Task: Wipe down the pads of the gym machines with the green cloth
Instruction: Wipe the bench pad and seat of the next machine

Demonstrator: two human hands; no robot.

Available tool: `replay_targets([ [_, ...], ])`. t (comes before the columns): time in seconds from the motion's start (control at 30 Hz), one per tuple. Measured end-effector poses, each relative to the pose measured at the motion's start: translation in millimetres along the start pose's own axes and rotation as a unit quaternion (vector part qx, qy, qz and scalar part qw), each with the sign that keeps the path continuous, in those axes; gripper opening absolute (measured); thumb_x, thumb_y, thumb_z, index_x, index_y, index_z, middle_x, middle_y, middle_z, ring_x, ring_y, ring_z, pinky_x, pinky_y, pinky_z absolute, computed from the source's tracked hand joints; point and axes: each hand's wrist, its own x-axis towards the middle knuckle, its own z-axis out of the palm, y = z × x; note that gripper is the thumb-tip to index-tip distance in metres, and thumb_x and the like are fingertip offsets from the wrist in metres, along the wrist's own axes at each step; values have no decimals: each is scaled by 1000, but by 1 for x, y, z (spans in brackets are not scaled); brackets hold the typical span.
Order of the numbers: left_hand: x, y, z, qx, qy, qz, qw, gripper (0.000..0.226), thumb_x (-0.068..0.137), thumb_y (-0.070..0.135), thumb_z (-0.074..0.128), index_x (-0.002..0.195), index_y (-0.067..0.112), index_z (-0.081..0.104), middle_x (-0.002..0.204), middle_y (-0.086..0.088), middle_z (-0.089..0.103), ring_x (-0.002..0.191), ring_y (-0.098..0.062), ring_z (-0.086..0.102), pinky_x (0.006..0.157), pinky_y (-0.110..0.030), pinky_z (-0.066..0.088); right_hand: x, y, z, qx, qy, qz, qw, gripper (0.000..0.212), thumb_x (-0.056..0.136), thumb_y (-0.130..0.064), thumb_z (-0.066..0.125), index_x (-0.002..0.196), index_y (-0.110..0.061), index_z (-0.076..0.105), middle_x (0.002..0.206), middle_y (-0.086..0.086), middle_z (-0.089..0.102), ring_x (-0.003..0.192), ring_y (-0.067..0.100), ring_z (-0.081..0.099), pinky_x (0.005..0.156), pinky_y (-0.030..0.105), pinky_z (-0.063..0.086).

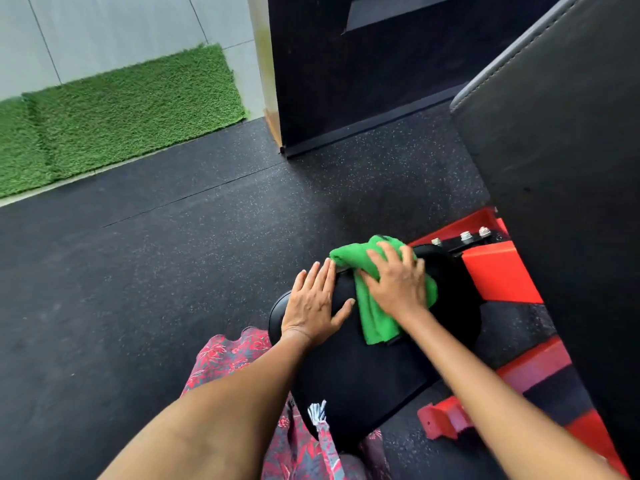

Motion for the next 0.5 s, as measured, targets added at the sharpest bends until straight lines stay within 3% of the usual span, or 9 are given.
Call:
replay_targets([
  [0.1, 0, -1, 2, 3, 9, 2, 1000, 76, 85, 57, 33, 134, 2, 52, 135, -9, 56, 123, -25, 55, 99, -42, 45, 21, 36, -7, -2, -31, 99, 995, 48, 90, -52, 51, 128, -23, 57, 140, 2, 47, 121, 34, 39, 95, 47, 33],
  [0.2, -1, -2, 6, 2, 25, 5, 1000, 76, 85, 57, 32, 134, 2, 51, 135, -9, 56, 124, -26, 54, 100, -43, 44, 22, 17, -12, 17, -16, 172, 985, 48, 89, -51, 52, 128, -22, 57, 145, 2, 41, 126, 34, 32, 98, 48, 29],
  [0.37, 1, -2, 6, 11, 46, 17, 999, 72, 81, 56, 34, 118, 4, 64, 121, -10, 65, 115, -27, 60, 100, -46, 44, -9, -41, -4, 29, -25, 81, 996, 50, 89, -53, 52, 131, -25, 55, 146, 2, 41, 125, 35, 34, 95, 50, 30],
  [0.43, -1, -4, 6, 4, 55, 12, 998, 70, 81, 57, 34, 115, 6, 66, 117, -8, 66, 111, -26, 61, 103, -47, 38, -2, -23, -6, 14, -40, 20, 999, 49, 90, -50, 53, 133, -27, 53, 145, -1, 42, 123, 33, 37, 94, 47, 32],
  [0.5, -2, -4, 5, 2, 50, 8, 999, 70, 82, 59, 33, 117, 7, 65, 119, -6, 66, 108, -24, 62, 101, -49, 41, 11, 7, -9, -18, -61, 34, 997, 48, 91, -50, 52, 134, -28, 52, 145, -2, 41, 125, 34, 35, 96, 47, 33],
])
